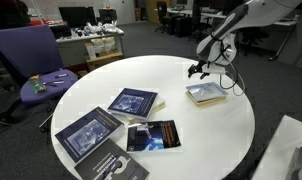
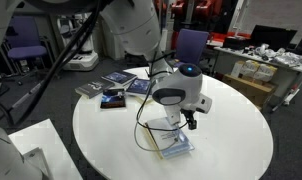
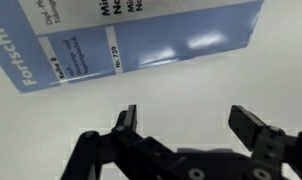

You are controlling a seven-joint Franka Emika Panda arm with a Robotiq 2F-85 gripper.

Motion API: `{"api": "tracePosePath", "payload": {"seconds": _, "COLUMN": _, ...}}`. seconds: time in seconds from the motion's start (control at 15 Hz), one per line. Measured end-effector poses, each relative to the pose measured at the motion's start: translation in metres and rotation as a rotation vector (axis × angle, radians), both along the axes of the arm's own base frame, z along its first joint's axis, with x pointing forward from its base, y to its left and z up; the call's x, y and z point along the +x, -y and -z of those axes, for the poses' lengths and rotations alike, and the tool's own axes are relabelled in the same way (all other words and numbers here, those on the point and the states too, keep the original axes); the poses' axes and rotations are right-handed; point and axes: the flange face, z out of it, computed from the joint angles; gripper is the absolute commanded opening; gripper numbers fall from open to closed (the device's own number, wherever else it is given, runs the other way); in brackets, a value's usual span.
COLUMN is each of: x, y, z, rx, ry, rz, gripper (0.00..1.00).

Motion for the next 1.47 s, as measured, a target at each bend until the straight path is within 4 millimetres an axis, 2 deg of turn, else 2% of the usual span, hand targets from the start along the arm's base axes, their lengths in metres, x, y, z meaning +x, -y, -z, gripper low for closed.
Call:
{"api": "tracePosePath", "payload": {"seconds": 0.27, "x": -0.004, "y": 0.001, "z": 0.012, "rx": 0.003, "ry": -0.019, "rz": 0.001, "gripper": 1.0}}
{"api": "tracePosePath", "payload": {"seconds": 0.67, "x": -0.009, "y": 0.005, "z": 0.046, "rx": 0.022, "ry": -0.059, "rz": 0.009, "gripper": 1.0}}
{"api": "tracePosePath", "payload": {"seconds": 1.47, "x": 0.003, "y": 0.019, "z": 0.035, "rx": 0.179, "ry": -0.139, "rz": -0.011, "gripper": 1.0}}
